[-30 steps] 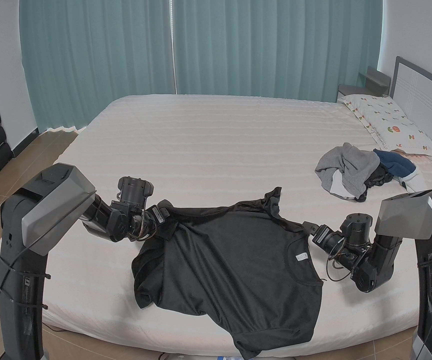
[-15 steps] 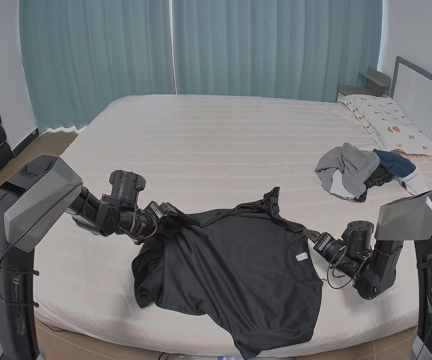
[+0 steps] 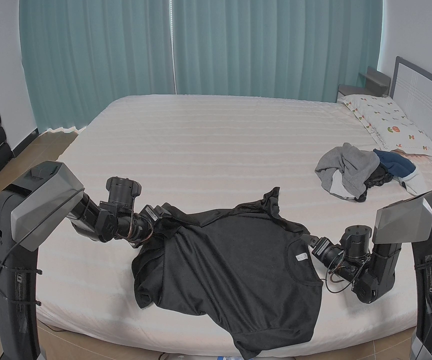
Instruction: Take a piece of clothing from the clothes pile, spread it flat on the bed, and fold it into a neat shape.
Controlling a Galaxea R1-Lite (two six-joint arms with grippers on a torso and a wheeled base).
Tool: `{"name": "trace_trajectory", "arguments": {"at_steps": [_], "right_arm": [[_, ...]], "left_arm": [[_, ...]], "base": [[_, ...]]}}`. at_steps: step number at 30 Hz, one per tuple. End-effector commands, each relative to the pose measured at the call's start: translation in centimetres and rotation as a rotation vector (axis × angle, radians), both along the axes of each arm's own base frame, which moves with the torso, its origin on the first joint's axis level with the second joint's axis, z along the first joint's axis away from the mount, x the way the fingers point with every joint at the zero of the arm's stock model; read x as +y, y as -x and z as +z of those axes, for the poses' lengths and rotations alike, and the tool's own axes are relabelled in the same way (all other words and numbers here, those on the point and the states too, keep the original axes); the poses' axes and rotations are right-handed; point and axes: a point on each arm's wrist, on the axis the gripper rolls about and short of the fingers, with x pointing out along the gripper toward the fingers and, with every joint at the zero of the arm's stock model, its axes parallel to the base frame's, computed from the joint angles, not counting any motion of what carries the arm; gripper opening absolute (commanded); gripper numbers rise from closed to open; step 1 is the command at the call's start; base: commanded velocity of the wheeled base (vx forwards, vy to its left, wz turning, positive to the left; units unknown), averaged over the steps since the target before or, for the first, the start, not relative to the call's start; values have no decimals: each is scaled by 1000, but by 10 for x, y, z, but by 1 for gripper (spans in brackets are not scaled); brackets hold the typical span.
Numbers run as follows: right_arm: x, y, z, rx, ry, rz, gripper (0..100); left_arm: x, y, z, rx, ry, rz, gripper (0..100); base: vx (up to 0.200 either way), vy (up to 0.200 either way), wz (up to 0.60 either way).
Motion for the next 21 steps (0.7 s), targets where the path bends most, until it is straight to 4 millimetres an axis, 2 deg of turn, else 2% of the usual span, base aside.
{"name": "trace_trajectory", "arguments": {"at_steps": [1,4,6,9,14,21], "right_arm": [[0,1,-2,7,2,0,100],[0,1,-2,6,1,0,100],[0,1,-2,6,1,0,100],[0,1,-2,7,-3,-2,100],[0,0,0,-13,-7,-3,100],[1,2,0,-11,-7,0,100]], "left_arm": [[-2,11,-4,22,-22,6,100],[1,13,13,-67,21,16,100],[2,16,16,-128,51,22,100],[2,26,12,-177,64,8,100],[-2,39,5,-165,24,-85,100],[-3,39,4,-180,-6,-119,100]], "base": [[0,0,0],[0,0,0],[0,0,0],[0,0,0],[0,0,0],[0,0,0]]}}
